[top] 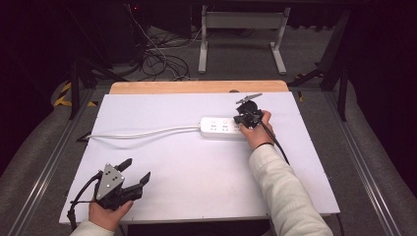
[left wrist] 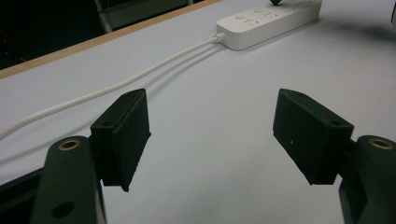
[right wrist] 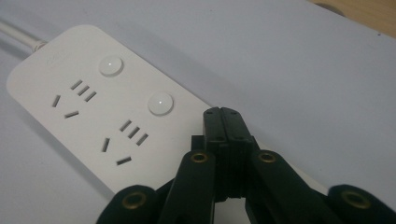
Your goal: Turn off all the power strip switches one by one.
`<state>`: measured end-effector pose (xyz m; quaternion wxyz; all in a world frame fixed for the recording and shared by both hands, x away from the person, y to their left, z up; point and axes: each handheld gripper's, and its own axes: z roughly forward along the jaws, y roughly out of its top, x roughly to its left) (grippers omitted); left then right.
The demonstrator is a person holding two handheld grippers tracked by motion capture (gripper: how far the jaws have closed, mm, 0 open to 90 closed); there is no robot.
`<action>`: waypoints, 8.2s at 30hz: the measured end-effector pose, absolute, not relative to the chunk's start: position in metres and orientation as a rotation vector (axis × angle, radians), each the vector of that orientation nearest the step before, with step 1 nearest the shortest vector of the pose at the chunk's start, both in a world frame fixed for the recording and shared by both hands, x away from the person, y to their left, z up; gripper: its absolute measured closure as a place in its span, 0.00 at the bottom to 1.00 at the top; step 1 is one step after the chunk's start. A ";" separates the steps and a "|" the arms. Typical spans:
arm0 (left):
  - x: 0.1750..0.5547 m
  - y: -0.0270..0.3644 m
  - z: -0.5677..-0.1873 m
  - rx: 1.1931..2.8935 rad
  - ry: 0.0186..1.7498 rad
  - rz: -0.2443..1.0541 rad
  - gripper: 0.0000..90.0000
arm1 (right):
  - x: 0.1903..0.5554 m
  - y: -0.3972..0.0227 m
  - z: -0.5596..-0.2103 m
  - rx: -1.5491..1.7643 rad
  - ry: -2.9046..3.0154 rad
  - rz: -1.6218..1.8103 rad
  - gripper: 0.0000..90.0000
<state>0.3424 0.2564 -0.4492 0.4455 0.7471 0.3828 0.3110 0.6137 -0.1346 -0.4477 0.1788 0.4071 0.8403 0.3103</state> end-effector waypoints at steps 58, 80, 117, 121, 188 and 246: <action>0.343 0.256 -0.449 1.844 0.955 0.763 0.31 | 0.598 -0.131 -0.414 1.047 2.302 1.049 1.00; 0.344 0.257 -0.450 1.854 0.948 0.761 0.31 | 0.609 -0.107 -0.445 1.034 2.375 1.019 1.00; 0.343 0.257 -0.449 1.852 0.942 0.758 0.31 | 0.610 -0.099 -0.454 1.048 2.375 0.963 1.00; 0.343 0.256 -0.449 1.851 0.943 0.756 0.31 | 0.610 -0.099 -0.454 1.056 2.371 0.961 1.00; 0.343 0.257 -0.449 1.841 0.942 0.754 0.31 | 0.610 -0.060 -0.448 0.965 2.381 1.061 1.00; 0.345 0.255 -0.449 1.845 0.946 0.749 0.31 | 0.581 -0.068 -0.412 0.841 2.322 1.120 1.00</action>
